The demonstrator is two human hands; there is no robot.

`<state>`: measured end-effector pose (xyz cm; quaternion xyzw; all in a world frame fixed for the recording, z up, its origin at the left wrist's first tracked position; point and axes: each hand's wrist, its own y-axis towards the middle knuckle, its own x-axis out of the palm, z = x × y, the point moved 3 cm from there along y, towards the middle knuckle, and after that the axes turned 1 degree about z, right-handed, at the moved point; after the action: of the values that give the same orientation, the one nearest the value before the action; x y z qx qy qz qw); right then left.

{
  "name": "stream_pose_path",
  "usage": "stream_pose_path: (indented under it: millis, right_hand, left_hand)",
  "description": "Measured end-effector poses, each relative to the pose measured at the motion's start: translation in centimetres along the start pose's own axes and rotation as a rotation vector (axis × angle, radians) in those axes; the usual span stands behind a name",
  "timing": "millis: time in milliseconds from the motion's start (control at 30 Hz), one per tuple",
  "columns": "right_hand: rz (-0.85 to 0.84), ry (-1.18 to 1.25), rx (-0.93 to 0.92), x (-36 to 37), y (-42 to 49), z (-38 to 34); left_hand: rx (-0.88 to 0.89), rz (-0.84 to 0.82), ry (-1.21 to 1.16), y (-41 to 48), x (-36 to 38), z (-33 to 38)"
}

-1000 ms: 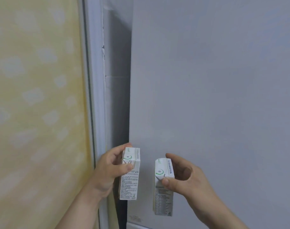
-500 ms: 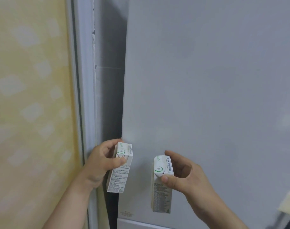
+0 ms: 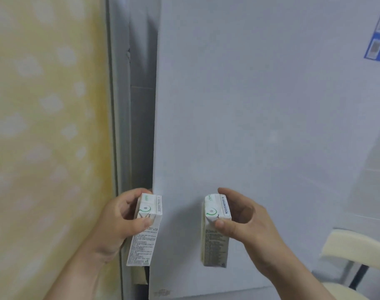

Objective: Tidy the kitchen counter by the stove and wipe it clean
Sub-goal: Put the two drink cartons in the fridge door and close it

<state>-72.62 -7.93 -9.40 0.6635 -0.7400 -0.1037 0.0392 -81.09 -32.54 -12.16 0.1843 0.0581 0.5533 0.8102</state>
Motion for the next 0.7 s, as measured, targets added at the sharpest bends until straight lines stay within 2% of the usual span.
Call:
stream_pose_path:
  millis: [200,467,700]
  right_hand:
    - [0.027,-0.019,-0.019,-0.4,-7.1,-1.9]
    - [0.107,0.014,-0.074,-1.6,-18.0,-4.2]
    - [0.198,0.046,-0.096,-3.5,-25.9,-5.2]
  left_hand:
    - [-0.014,-0.023,-0.003,-7.8,2.9,3.0]
    - [-0.056,-0.159,-0.019,-17.3,8.3,6.2]
    - [-0.064,-0.226,0.007,-22.6,10.7,9.1]
